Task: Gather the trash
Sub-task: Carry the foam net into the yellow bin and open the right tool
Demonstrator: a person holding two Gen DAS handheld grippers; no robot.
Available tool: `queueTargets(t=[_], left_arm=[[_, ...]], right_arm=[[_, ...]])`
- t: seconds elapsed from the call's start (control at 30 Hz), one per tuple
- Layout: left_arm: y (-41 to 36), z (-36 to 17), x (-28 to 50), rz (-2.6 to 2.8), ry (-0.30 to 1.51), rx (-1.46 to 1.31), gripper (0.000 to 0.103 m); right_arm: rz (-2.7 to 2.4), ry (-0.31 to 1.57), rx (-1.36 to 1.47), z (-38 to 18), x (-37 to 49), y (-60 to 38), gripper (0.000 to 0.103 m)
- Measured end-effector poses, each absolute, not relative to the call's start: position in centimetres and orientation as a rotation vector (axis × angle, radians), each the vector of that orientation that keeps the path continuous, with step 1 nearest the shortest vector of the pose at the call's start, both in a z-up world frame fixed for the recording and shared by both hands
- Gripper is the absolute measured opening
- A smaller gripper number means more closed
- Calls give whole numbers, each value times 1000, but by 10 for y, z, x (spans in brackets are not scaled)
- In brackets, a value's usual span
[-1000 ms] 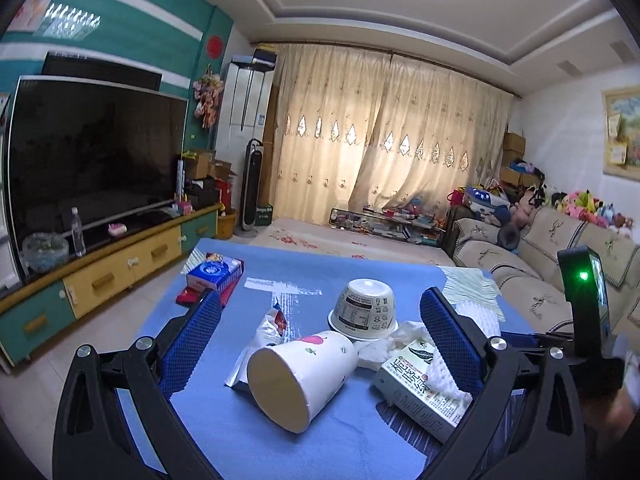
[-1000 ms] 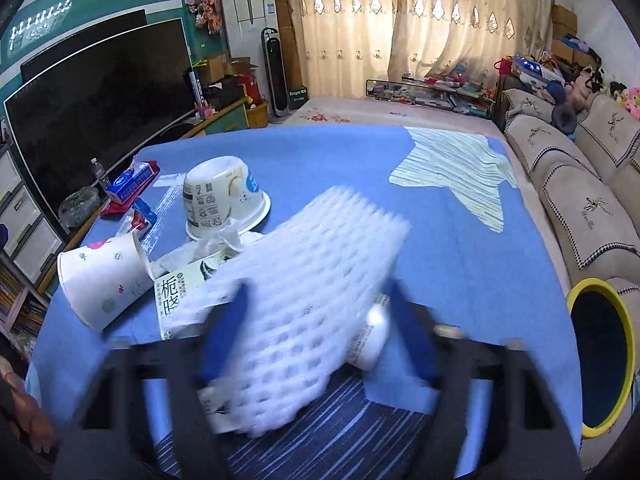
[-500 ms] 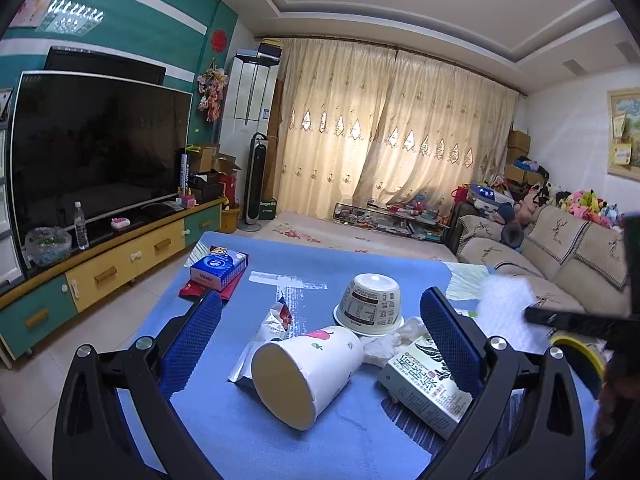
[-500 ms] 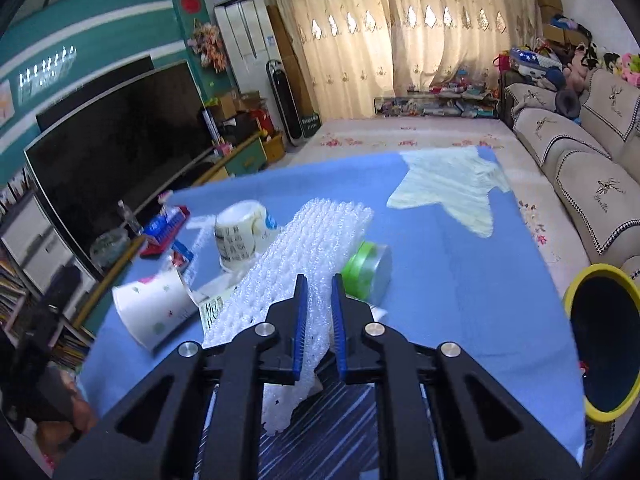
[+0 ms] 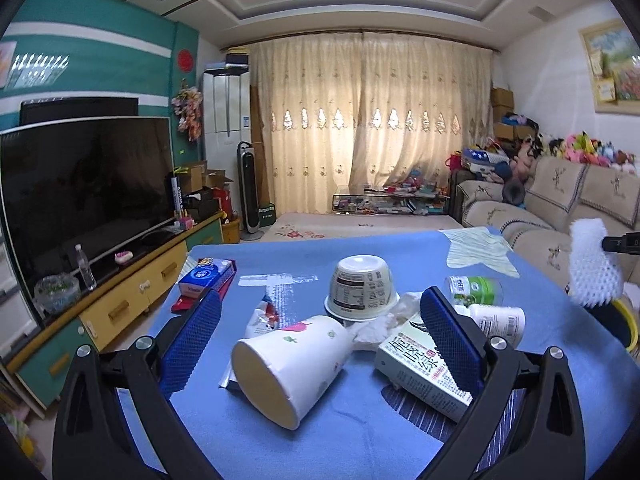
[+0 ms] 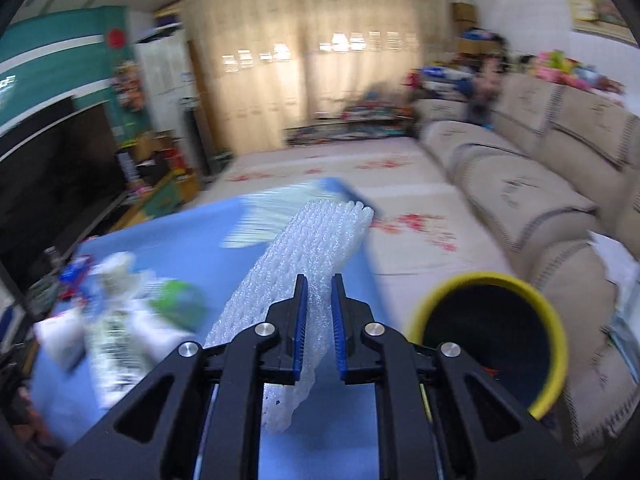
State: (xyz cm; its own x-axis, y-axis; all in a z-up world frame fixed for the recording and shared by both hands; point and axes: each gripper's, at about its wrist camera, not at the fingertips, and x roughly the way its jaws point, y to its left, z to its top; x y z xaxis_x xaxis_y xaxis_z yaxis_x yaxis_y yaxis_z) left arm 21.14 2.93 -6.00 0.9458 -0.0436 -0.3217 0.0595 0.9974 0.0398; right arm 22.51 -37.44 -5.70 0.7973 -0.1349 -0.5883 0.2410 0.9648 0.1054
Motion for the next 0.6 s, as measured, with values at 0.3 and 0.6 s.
queueTargets(t=[0.3, 0.6], left_arm=[[-1, -68, 224, -93, 408, 99, 98], [-38, -78, 240, -109, 607, -25, 98]], right_arm=[[-458, 708, 212, -110, 220, -468, 13], [-519, 712, 238, -131, 220, -501, 45]])
